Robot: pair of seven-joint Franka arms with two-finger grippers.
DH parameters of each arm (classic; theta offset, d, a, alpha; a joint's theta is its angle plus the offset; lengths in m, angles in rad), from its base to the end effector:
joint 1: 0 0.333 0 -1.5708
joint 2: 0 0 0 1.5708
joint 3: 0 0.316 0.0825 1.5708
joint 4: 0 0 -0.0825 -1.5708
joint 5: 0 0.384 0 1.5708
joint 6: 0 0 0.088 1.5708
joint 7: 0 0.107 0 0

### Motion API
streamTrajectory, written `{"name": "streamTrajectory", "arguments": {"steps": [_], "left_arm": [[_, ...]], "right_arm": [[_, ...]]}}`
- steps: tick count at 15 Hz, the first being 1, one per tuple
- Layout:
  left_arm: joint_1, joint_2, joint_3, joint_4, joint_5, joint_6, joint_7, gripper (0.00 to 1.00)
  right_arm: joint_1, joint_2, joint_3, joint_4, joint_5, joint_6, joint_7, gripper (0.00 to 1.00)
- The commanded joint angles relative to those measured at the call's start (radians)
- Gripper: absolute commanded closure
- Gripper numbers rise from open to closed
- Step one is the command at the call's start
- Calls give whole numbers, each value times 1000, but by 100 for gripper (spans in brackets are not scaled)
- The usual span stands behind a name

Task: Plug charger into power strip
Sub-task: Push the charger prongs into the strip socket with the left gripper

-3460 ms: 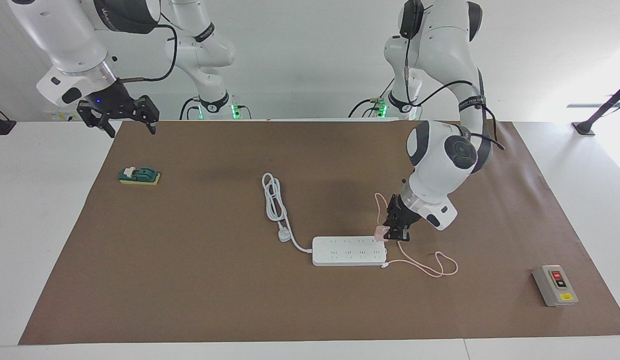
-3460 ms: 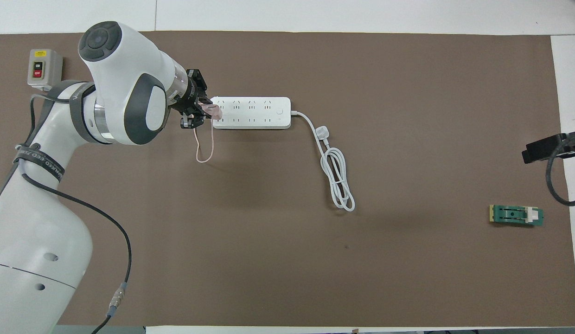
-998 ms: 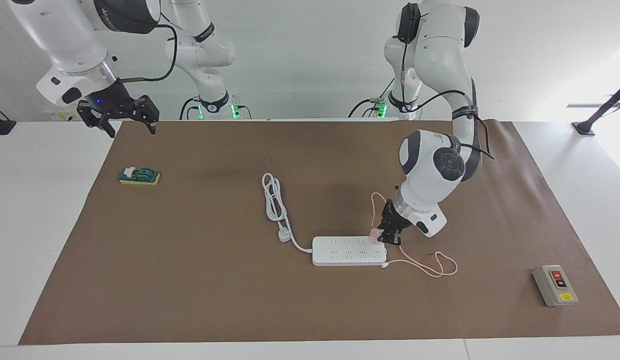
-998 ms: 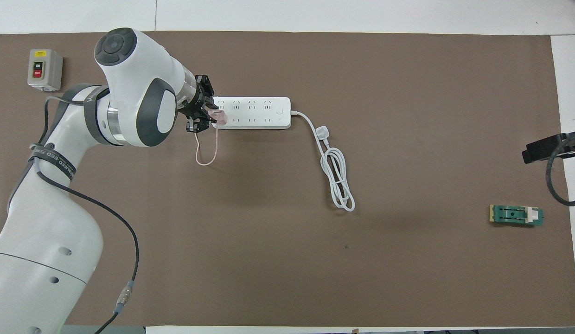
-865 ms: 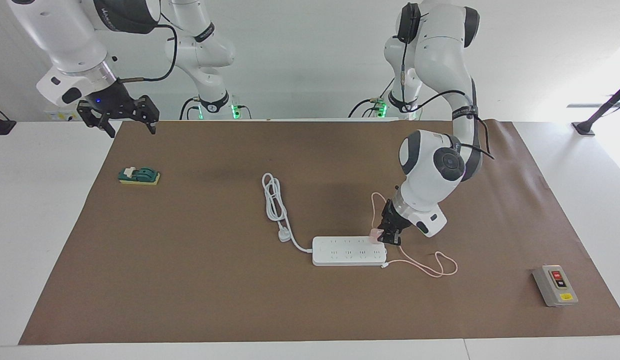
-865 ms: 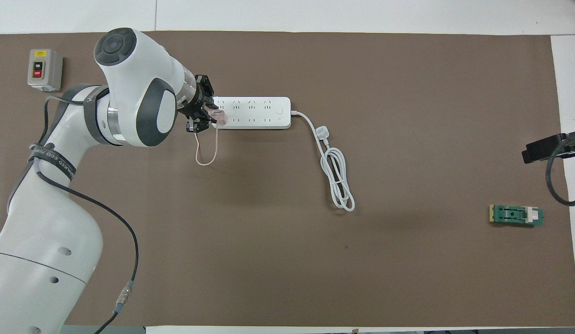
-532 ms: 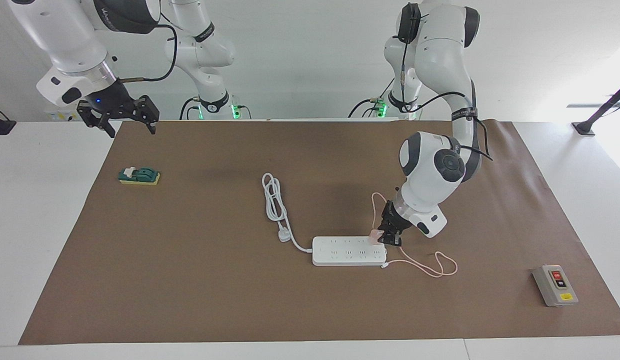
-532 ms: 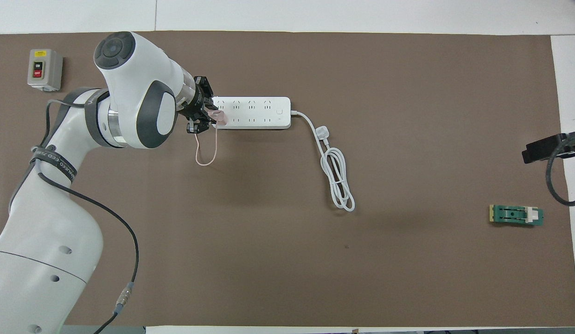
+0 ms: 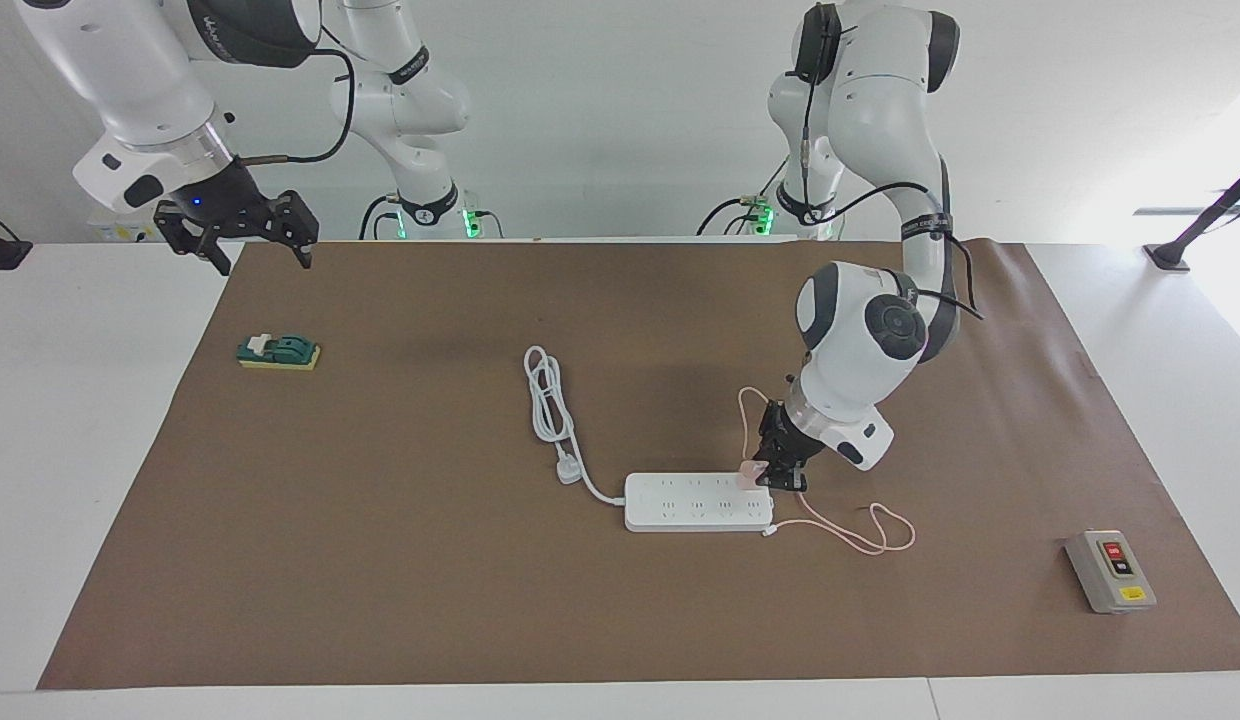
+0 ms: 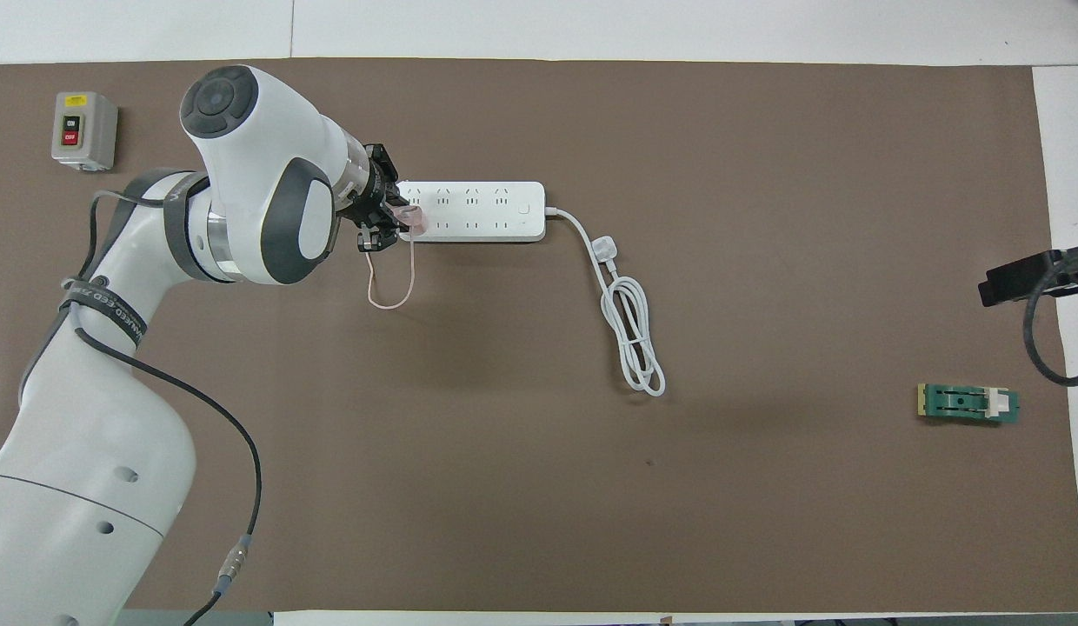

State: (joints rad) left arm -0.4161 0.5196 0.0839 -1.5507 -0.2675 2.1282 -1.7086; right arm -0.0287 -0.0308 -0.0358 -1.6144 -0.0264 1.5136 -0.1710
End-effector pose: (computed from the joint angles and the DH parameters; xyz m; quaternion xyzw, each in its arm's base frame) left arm 0.6548 -0.2474 0.3550 0.7283 0.6780 -0.0649 0.0754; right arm 0.5367 -0.0379 0.6161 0.9979 0.0529 -0.0362 0.0084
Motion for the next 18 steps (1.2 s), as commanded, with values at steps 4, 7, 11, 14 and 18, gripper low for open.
{"name": "streamTrajectory", "arguments": {"steps": [4,7,11,14,18], "left_arm": [[-27,10,16,-55,24,70,-28,100],[-29,7,13,-66,40,73,-29,100],[-44,7,16,-84,47,93,-31,100],[-44,14,16,-86,47,96,-32,100],[-27,-3,16,-74,47,67,-17,100]], "right_arm": [[-11,-18,10,-15,-14,0,-13,0],[-11,-18,10,-15,-14,0,-13,0],[-11,-18,10,-15,-14,0,-13,0],[-11,-18,10,-15,-14,0,-13,0],[-11,-18,10,-13,-14,0,-13,0]]}}
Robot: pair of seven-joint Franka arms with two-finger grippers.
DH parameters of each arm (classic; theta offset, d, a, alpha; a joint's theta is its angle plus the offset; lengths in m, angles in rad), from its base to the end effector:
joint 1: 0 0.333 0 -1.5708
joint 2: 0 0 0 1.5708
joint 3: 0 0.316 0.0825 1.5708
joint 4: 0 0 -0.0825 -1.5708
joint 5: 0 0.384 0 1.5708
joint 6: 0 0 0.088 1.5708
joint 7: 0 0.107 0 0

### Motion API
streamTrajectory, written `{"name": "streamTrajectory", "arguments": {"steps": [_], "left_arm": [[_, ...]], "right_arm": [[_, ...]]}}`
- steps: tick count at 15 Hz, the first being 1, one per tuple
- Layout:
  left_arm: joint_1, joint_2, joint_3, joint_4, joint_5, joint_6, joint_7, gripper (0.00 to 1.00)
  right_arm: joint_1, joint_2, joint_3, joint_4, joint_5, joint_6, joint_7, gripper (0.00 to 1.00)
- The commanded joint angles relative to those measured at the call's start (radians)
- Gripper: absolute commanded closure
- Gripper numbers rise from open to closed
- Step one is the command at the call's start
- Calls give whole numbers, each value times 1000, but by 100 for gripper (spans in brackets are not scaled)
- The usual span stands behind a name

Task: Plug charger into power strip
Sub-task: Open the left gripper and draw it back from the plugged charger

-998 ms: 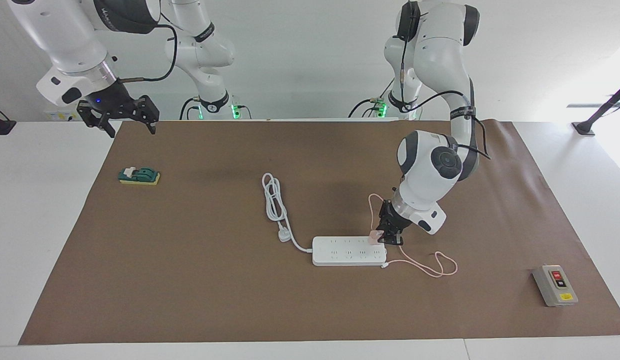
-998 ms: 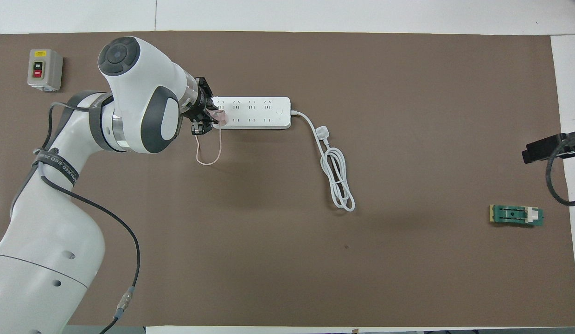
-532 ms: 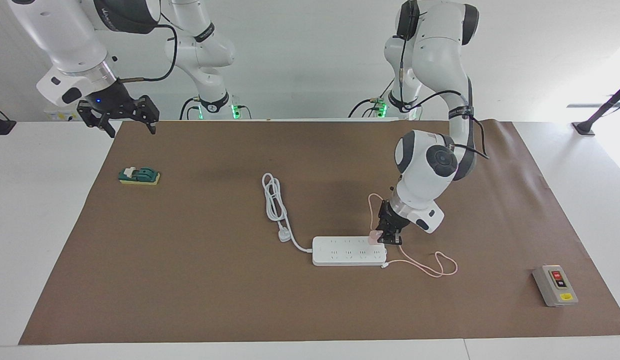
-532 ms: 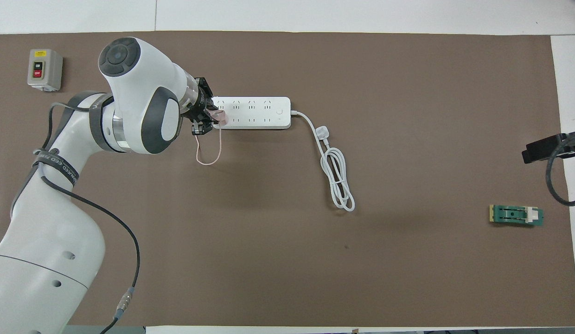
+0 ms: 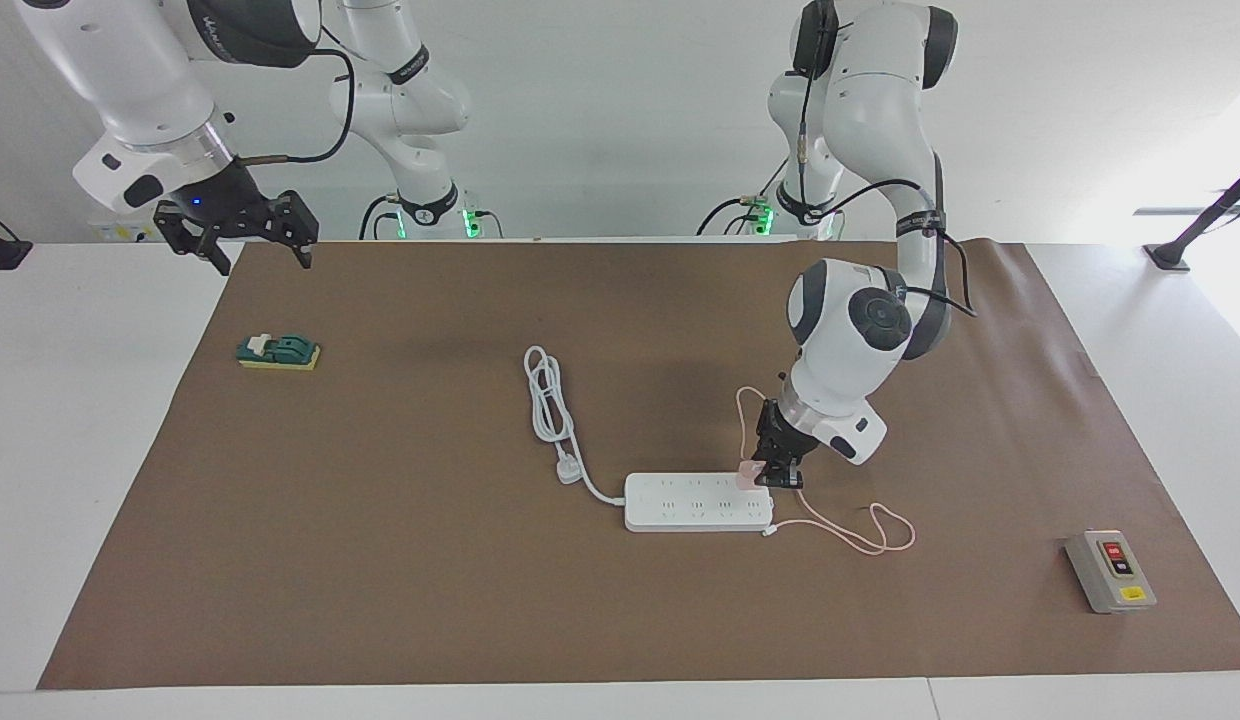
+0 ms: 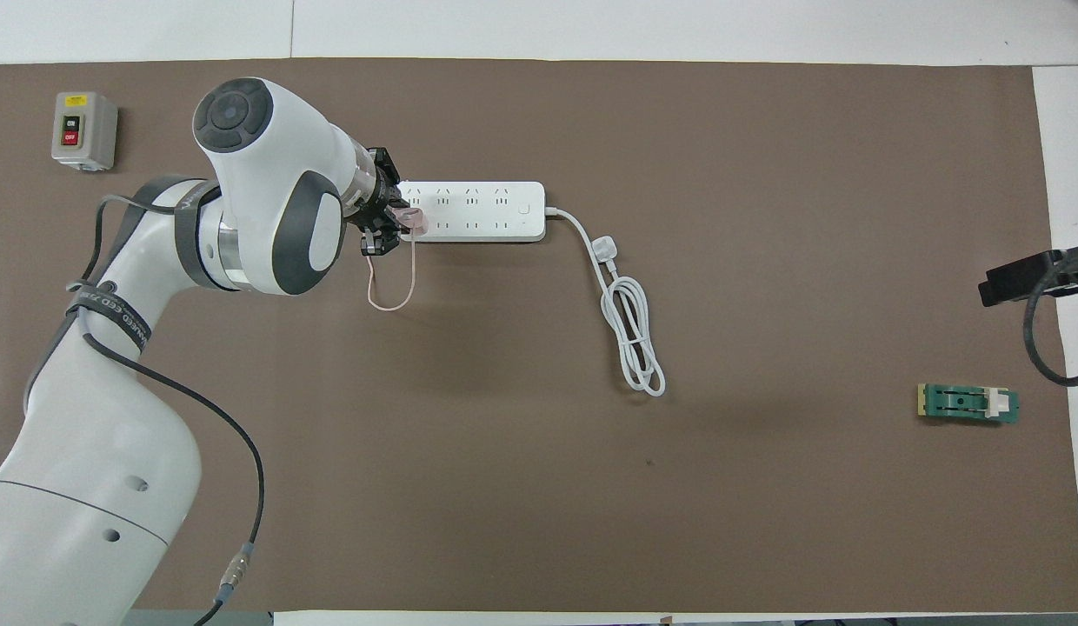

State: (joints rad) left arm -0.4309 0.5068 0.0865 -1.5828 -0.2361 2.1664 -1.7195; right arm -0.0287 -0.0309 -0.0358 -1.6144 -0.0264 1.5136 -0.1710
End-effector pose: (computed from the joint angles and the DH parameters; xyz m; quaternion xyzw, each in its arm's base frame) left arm 0.6494 -0.2516 0.3522 0.7330 0.6744 -0.0477 0.0749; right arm 0.5367 -0.0379 0.6162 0.9979 0.0529 -0.0362 0.0084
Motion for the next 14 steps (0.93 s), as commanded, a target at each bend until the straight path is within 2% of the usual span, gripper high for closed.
{"name": "streamTrajectory", "arguments": {"steps": [1,2,3,6,9,11,14], "left_arm": [[-8,-5,15,-33,17,6,-5,81],[6,-16,15,-26,17,-8,-8,28],[17,-40,15,-23,17,-16,-12,2],[70,-100,15,7,18,-95,-5,0],[113,-119,18,78,32,-158,49,0],[121,-143,39,80,95,-163,159,0],[153,-192,44,78,106,-239,369,1]], "right_arm": [[-11,-18,10,-15,-14,0,-13,0],[-11,-18,10,-15,-14,0,-13,0],[-11,-18,10,-15,-14,0,-13,0],[-11,-18,10,-15,-14,0,-13,0],[-11,-18,10,-15,-14,0,-13,0],[-11,-18,10,-15,-14,0,-13,0],[-11,-18,10,-15,-14,0,-13,0]]}}
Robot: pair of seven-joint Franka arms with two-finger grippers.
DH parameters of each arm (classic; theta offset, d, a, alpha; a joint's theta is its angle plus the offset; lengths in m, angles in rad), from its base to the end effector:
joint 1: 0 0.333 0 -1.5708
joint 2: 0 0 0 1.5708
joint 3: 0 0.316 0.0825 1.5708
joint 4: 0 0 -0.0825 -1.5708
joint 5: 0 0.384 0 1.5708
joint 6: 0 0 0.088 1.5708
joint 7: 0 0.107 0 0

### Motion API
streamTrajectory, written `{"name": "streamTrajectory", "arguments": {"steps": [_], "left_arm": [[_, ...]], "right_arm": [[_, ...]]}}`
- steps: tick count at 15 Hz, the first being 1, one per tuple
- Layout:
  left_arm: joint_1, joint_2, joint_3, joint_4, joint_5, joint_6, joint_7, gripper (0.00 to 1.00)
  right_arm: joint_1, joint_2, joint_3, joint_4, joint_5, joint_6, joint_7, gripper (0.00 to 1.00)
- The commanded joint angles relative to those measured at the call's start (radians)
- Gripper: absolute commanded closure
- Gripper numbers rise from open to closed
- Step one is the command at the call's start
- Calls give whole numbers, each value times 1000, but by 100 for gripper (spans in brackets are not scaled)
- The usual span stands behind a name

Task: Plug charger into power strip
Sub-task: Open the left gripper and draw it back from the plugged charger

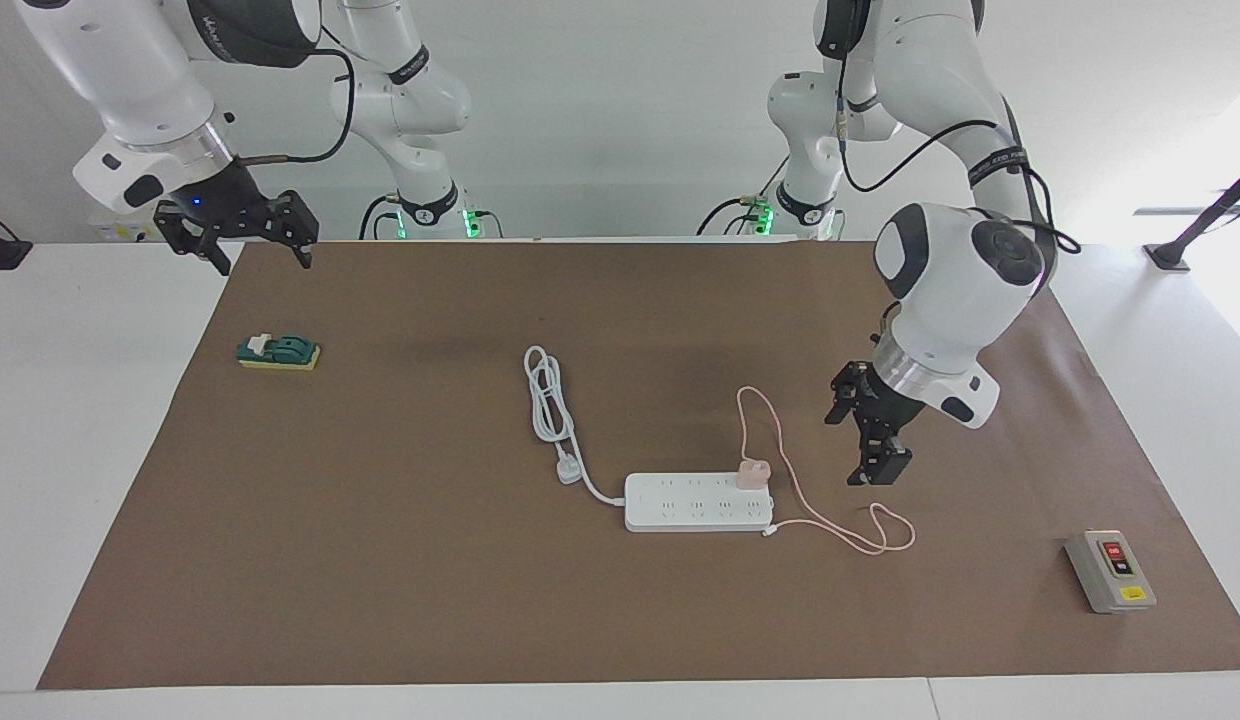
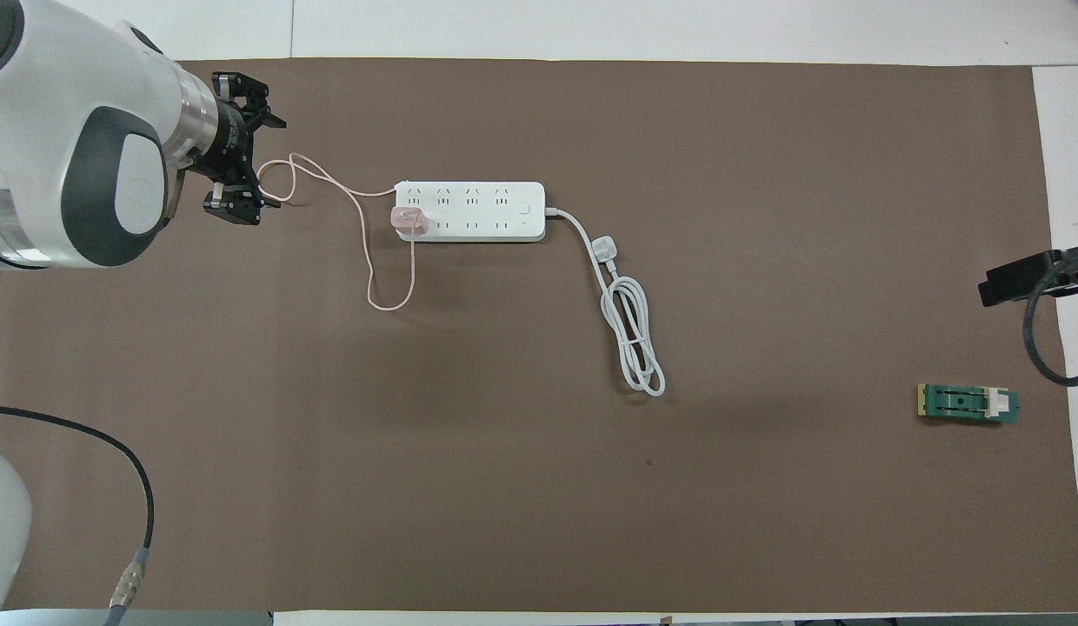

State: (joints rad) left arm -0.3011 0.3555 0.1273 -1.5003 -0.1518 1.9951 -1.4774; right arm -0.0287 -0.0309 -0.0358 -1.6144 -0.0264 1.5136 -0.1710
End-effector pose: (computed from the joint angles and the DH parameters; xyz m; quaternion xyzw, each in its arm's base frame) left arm 0.6668 -0.1385 0.4799 0.7793 0.6207 0.0119 0.0858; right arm 0.5367 -0.0379 0.6162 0.9979 0.0529 -0.0362 0.0084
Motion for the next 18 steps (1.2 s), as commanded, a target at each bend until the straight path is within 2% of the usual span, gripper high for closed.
{"name": "streamTrajectory", "arguments": {"steps": [1,4,6,10,15,16,18], "left_arm": [[42,-61,3,-6,23,-90,202,3],[74,-110,6,-6,35,-175,430,4],[89,-151,11,-5,69,-255,622,0],[142,-173,11,-6,67,-337,874,0],[143,-168,8,-5,70,-352,959,0],[136,-161,8,-5,93,-354,1041,0],[120,-159,0,-12,112,-366,1088,0]], "right_arm": [[-11,-18,10,-15,-14,0,-13,0],[-11,-18,10,-15,-14,0,-13,0],[-11,-18,10,-15,-14,0,-13,0],[-11,-18,10,-15,-14,0,-13,0],[-11,-18,10,-15,-14,2,-13,0],[-11,-18,10,-15,-14,0,-12,0],[-10,-18,10,-15,-14,0,-13,0]]}}
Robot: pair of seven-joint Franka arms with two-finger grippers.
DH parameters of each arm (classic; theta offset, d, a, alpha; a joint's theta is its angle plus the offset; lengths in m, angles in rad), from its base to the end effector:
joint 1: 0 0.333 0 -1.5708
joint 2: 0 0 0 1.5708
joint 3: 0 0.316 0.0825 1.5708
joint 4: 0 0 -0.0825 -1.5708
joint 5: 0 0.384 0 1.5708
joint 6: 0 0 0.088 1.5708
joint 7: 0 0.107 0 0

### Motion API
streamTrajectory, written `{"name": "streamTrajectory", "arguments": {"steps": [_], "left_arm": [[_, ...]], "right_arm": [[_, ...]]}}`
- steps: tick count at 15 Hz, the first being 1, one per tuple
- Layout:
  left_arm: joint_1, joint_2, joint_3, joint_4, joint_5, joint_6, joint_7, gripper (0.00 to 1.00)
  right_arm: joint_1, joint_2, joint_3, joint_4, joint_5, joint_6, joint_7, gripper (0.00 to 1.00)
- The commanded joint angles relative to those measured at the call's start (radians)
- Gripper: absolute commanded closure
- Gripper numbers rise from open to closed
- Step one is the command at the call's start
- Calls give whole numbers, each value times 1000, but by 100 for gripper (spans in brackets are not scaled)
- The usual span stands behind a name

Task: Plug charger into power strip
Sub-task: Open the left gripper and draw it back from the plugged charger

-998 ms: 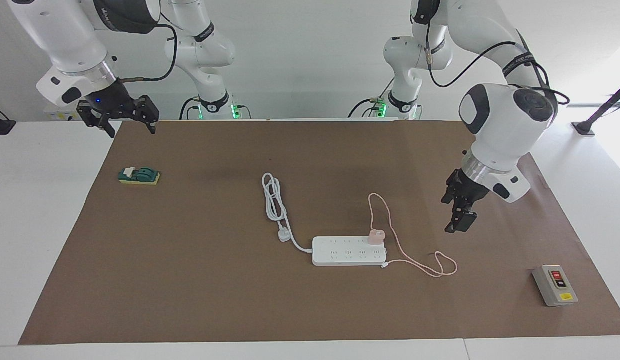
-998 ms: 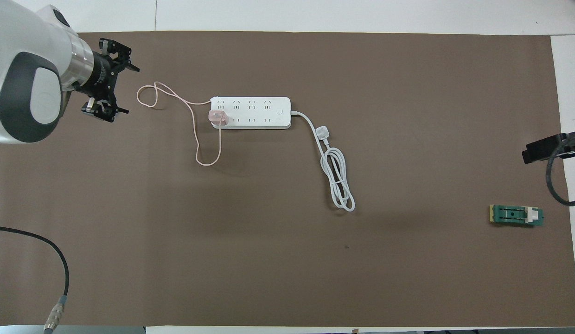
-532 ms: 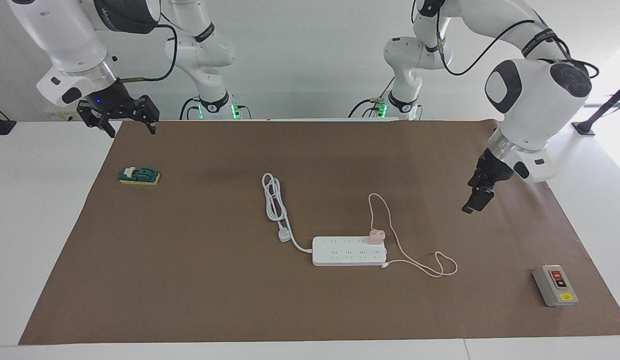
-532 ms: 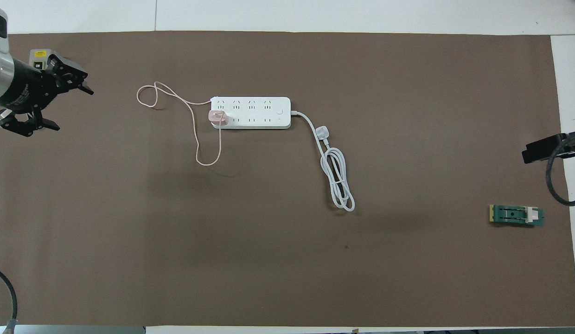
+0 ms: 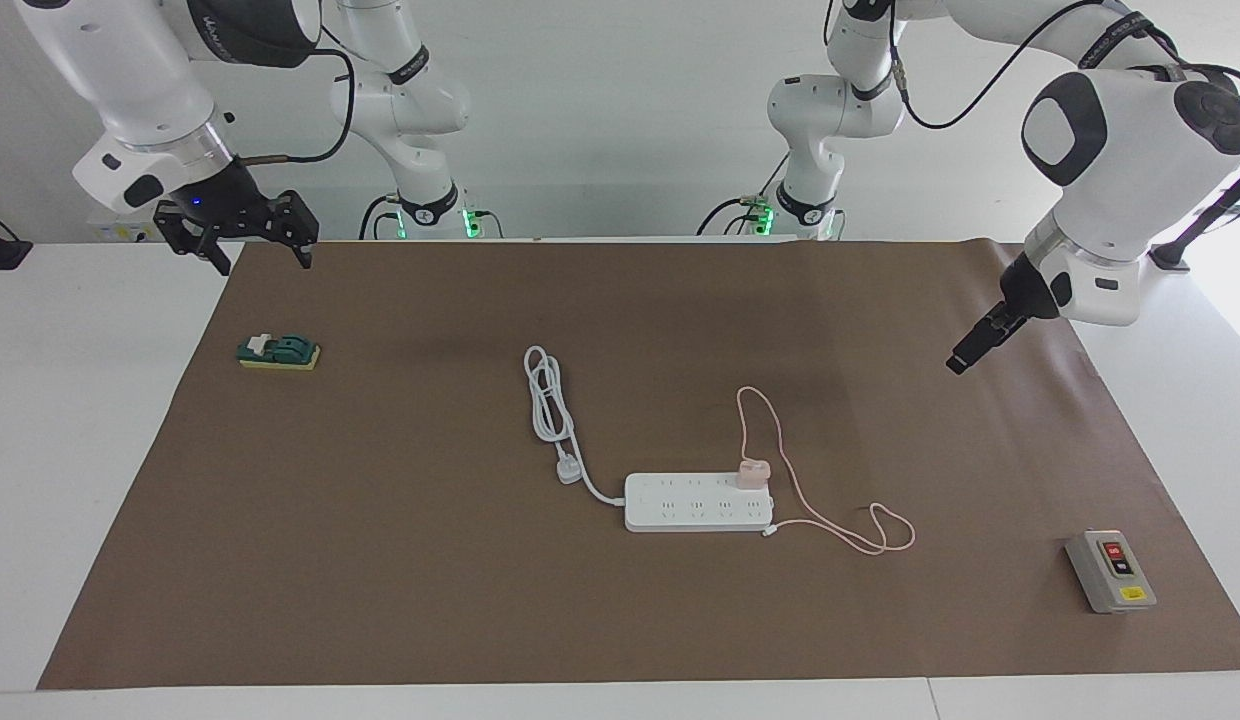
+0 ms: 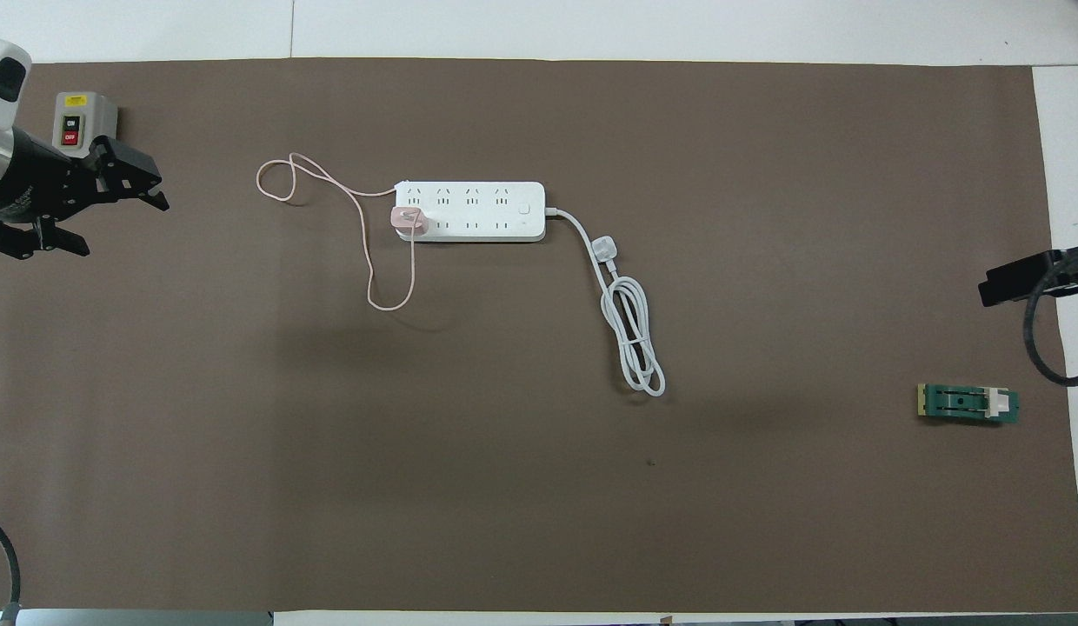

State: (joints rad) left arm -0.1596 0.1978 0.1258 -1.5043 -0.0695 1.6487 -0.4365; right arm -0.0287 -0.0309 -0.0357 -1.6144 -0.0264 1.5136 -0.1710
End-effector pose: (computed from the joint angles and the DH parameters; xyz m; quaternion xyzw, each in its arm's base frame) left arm 0.6155 -0.0345 0.5475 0.9787 0.2025 -0.0304 0.0156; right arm 0.5367 -0.0379 0.6162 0.9979 0.0530 -0.0362 0.0085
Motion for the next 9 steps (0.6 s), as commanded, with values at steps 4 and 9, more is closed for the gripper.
{"name": "streamTrajectory", "arguments": {"steps": [4,9], "left_arm": [[-23,-12,0,-20,27,-17,185,0],[-23,-125,3,-152,31,14,352,0]], "right_arm": [[-10,-18,10,-15,-14,-7,-13,0],[-11,-18,10,-15,-14,-7,-13,0]]}}
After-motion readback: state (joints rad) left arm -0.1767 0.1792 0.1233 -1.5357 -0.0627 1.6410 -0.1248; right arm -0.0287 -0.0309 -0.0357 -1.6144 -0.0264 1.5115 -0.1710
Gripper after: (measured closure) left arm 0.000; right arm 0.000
